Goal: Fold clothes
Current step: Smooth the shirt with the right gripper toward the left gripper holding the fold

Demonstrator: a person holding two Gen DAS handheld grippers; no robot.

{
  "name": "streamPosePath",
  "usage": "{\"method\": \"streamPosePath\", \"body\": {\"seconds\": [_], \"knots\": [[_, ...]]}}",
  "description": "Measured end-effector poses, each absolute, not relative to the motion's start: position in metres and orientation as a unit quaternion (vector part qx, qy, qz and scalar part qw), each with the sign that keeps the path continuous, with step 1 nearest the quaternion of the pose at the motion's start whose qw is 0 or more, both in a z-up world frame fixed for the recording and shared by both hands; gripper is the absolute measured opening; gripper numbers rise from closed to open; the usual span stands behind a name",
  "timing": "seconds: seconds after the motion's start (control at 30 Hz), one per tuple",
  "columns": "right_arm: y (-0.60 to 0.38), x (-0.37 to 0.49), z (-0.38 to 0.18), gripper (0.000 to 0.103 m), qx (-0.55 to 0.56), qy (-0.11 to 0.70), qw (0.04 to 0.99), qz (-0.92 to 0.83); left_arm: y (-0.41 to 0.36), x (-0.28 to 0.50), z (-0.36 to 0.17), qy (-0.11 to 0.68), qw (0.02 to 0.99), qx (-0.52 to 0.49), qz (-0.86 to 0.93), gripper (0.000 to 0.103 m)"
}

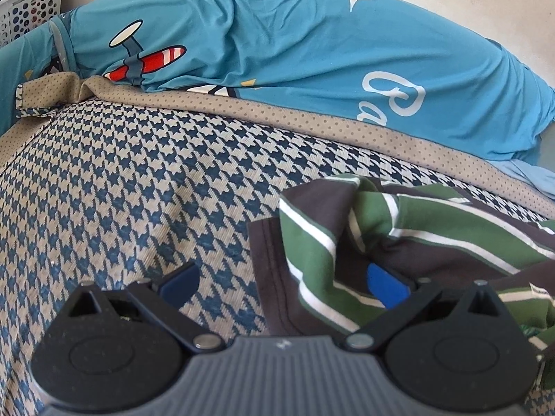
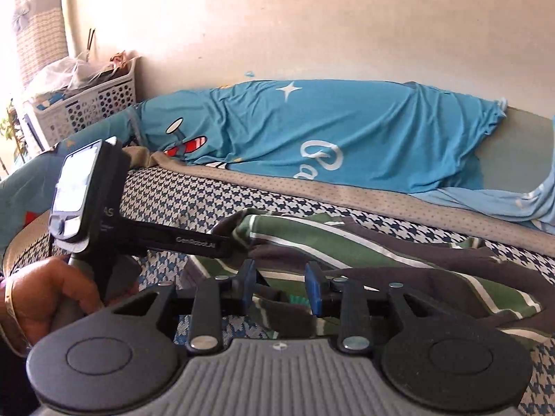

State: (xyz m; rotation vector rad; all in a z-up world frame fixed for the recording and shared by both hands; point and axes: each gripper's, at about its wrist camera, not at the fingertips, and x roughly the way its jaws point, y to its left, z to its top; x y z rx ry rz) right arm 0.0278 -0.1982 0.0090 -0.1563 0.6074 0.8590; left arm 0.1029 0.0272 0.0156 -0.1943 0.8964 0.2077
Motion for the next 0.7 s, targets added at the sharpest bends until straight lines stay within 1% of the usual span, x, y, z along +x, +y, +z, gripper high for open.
{"method": "streamPosePath", "body": {"seconds": [0.23, 0.47, 0.67, 0.7], "knots": [[-0.167, 0.014, -0.005, 0.044, -0.130, 0.278, 0.845, 0.437, 0.030, 0.104, 0.010, 0.439, 0.887, -0.094, 0.102, 0.103], [-0.143, 0.005, -0.031, 0.045, -0.214, 0.270, 0.840, 0.419, 0.029, 0.106, 0.006, 0.446, 0.885, -0.088, 0.100, 0.103], [-0.135, 0.005, -0.048, 0.044, -0.240, 0.270, 0.840, 0.404, 0.027, 0.107, 0.003, 0.451, 0.884, -0.080, 0.099, 0.103], [-0.133, 0.005, -0.050, 0.042, -0.244, 0.270, 0.841, 0.400, 0.027, 0.107, 0.003, 0.451, 0.883, -0.080, 0.099, 0.103]]}}
